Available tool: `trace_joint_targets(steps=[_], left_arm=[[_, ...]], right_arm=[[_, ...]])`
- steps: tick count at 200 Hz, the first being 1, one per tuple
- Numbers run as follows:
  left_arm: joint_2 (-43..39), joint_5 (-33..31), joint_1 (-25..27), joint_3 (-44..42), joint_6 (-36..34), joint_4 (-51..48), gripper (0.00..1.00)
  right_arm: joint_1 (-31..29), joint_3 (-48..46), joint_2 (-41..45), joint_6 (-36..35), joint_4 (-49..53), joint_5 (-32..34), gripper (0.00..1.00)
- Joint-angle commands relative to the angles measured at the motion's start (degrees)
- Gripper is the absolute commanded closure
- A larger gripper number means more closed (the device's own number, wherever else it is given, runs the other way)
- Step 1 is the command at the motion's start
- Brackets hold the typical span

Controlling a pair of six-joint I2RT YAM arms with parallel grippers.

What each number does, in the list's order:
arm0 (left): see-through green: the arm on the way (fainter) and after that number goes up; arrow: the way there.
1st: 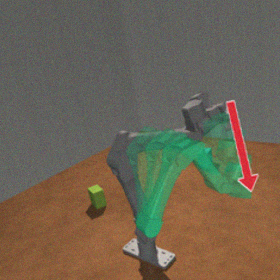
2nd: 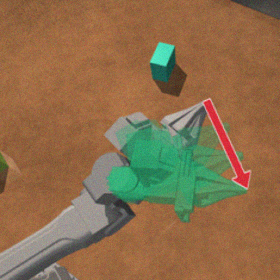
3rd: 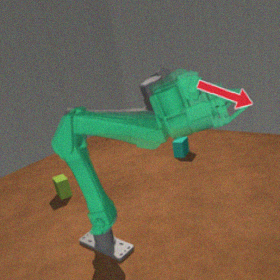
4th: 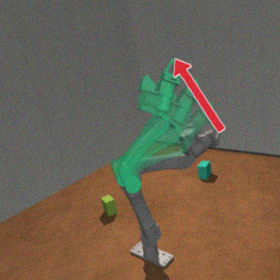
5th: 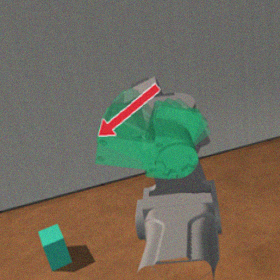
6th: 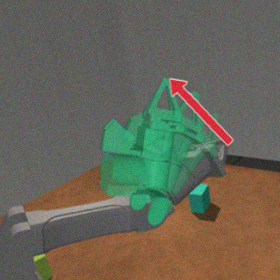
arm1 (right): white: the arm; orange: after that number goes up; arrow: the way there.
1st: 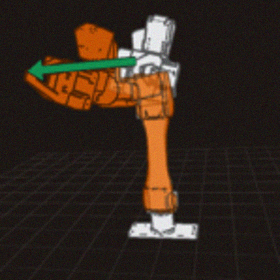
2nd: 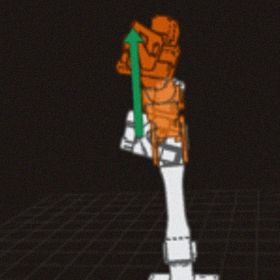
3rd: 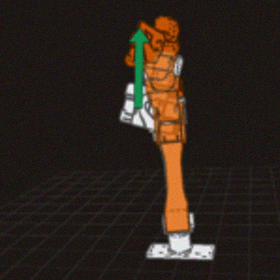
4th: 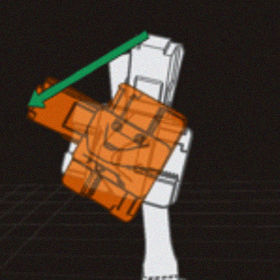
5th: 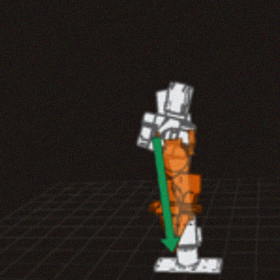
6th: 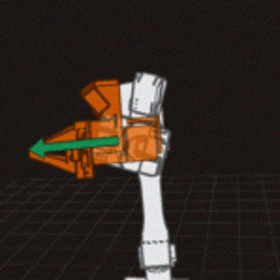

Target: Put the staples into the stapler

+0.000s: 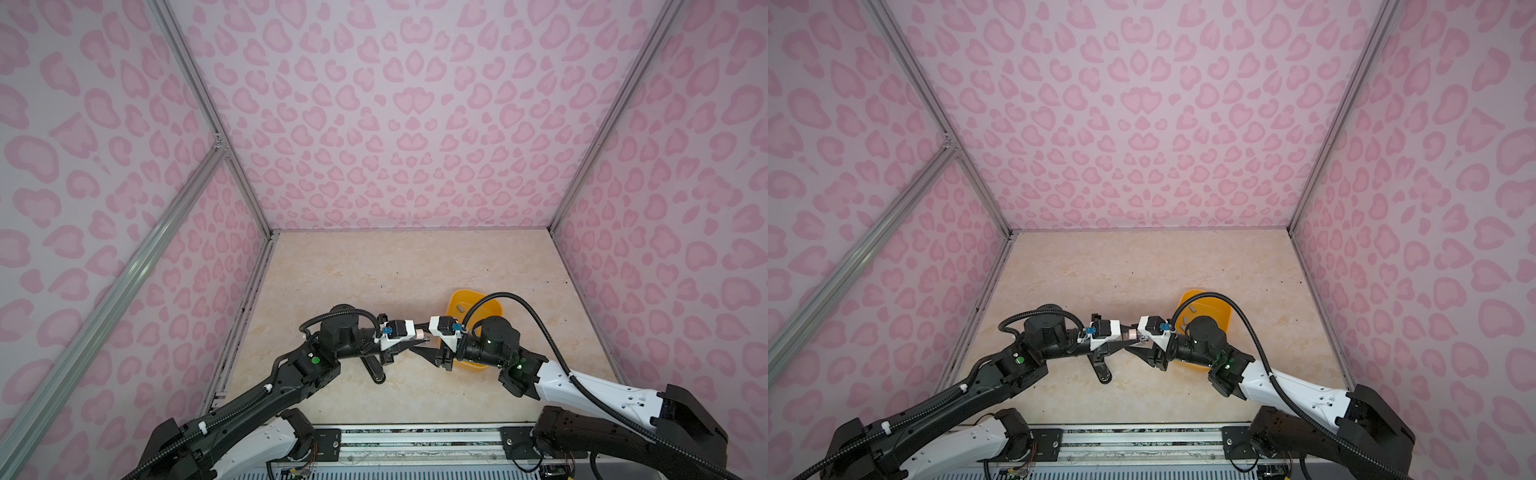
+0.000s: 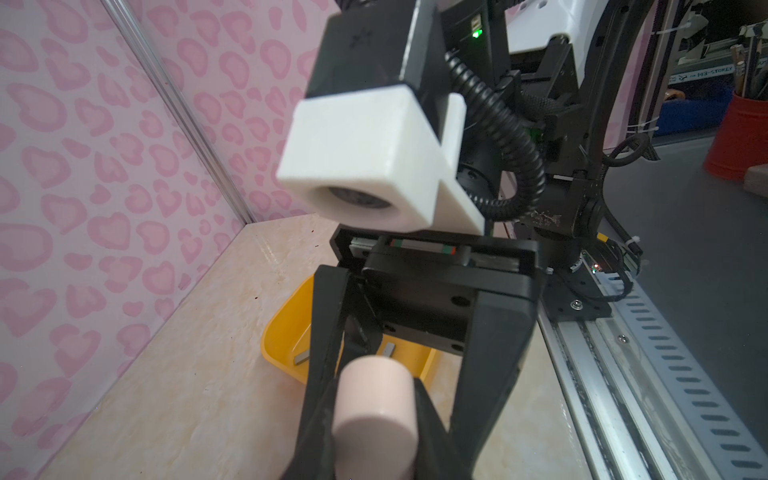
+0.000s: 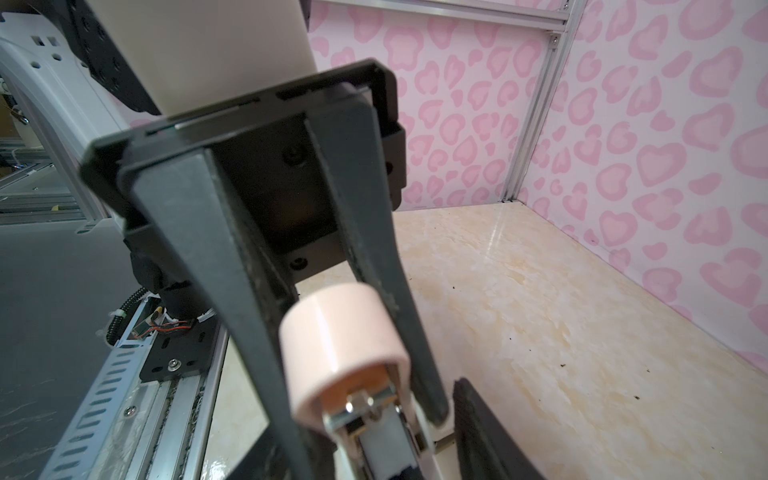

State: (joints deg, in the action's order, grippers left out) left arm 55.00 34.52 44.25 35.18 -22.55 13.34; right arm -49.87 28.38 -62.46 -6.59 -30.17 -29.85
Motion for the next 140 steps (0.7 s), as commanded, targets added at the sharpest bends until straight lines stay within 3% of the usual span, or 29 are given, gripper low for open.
trace_joint_targets(steps=[1,56,72,140], left_arm=[[-0.8,0.4,0.0,0.5,0.2,1.6,0.96],[-1.3,0.1,0.0,0.6,-0.3,0.9,0.96],[-1.7,0.3,0.0,0.5,-0.4,0.9,0.97],[-1.9,2.8,0.0,0.7,-0.9,0.6,0.96]], right_arm=[[0.0,0.2,0.3,-0.1,0.2,-1.0,0.39],[0.5,-0.2,1.5,-1.6,1.2,-6.1,0.46],[0.6,-0.1,1.5,-1.6,1.4,-6.9,0.51],[1.2,0.4,0.7,-1.5,1.8,-8.3,0.57]])
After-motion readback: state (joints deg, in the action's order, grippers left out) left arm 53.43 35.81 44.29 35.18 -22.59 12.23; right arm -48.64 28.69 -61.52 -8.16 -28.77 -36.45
